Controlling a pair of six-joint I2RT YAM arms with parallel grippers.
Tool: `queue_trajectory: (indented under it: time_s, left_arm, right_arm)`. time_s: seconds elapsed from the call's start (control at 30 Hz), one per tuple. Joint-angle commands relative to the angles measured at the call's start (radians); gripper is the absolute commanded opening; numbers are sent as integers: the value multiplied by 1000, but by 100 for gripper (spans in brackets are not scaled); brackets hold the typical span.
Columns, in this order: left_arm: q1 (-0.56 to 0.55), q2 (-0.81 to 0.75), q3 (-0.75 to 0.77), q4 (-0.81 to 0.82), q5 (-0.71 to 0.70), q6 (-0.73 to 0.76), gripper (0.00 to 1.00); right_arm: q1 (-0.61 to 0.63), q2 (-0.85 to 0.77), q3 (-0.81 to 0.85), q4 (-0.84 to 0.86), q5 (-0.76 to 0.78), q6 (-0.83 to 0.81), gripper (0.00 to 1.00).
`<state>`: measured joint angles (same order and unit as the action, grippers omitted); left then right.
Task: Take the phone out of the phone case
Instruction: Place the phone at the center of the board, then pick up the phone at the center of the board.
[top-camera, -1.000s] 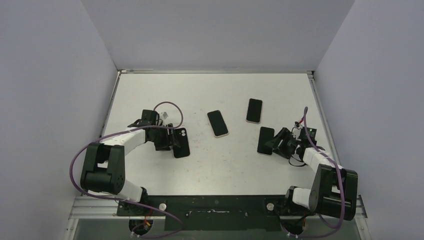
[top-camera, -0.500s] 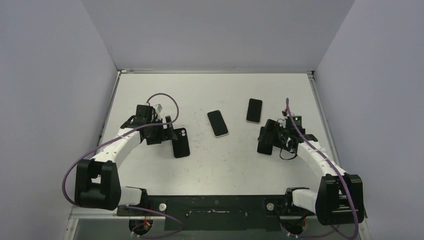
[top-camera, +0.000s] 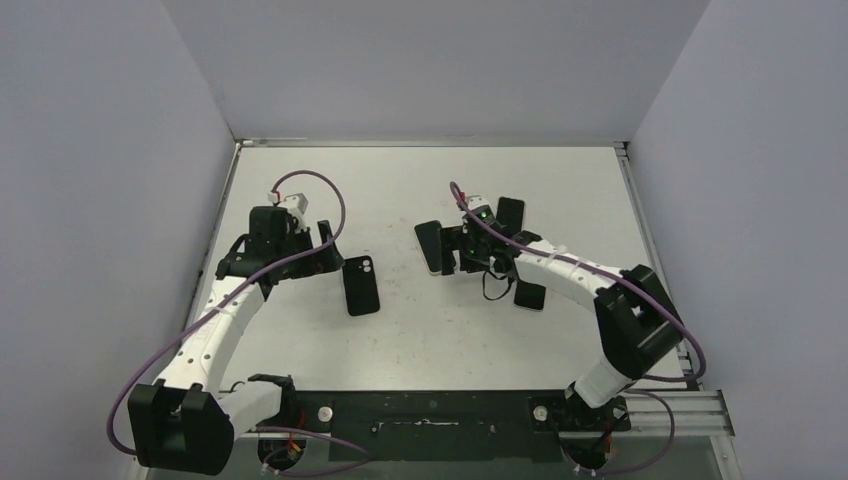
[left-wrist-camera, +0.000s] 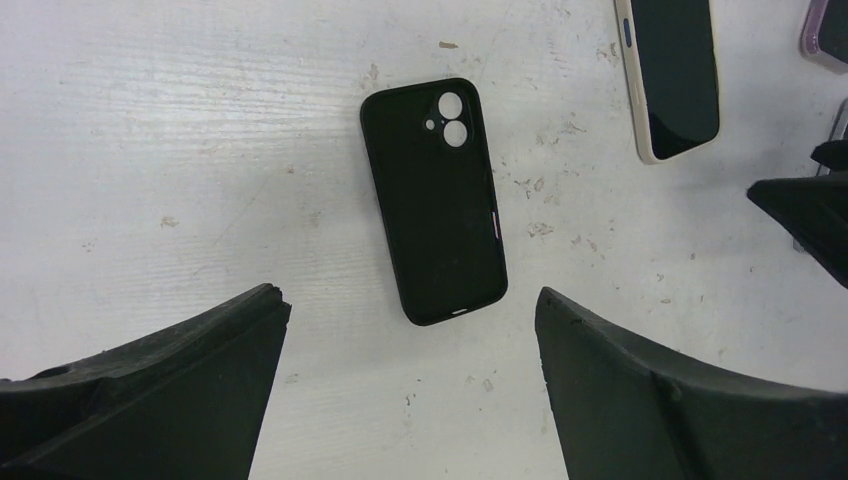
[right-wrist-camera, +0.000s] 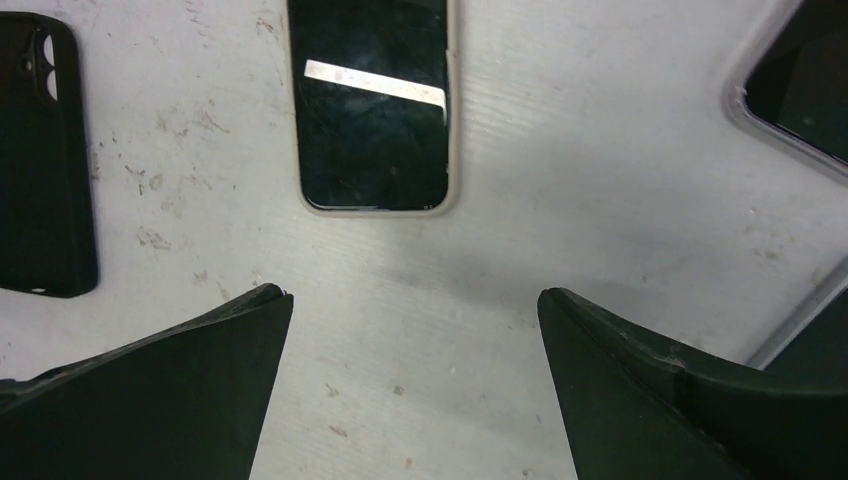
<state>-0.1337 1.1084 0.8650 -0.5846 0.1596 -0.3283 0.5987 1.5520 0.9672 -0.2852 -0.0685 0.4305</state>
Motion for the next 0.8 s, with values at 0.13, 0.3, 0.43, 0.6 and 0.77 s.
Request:
queue_trajectory:
  time_s: [0.13, 0.3, 0.43, 0.6, 0.77]
  left_arm:
    - [-4, -51, 31, -22, 31, 3, 92]
    - [-28, -52, 13, -3, 63, -18, 92]
    - [-54, -41, 10, 12, 76, -21, 92]
    - [-77, -27, 11, 28, 77, -21, 92]
    - [-88, -19, 14, 32, 77, -17, 92]
  right_arm:
    - [90, 235, 255, -37, 163, -15, 100]
    - [107, 338, 340, -57, 158, -44, 100]
    - [108, 392, 381, -78, 175, -54, 100]
    - [108, 440, 403, -63, 164, -84, 100]
    - [107, 500, 432, -63, 138, -109, 100]
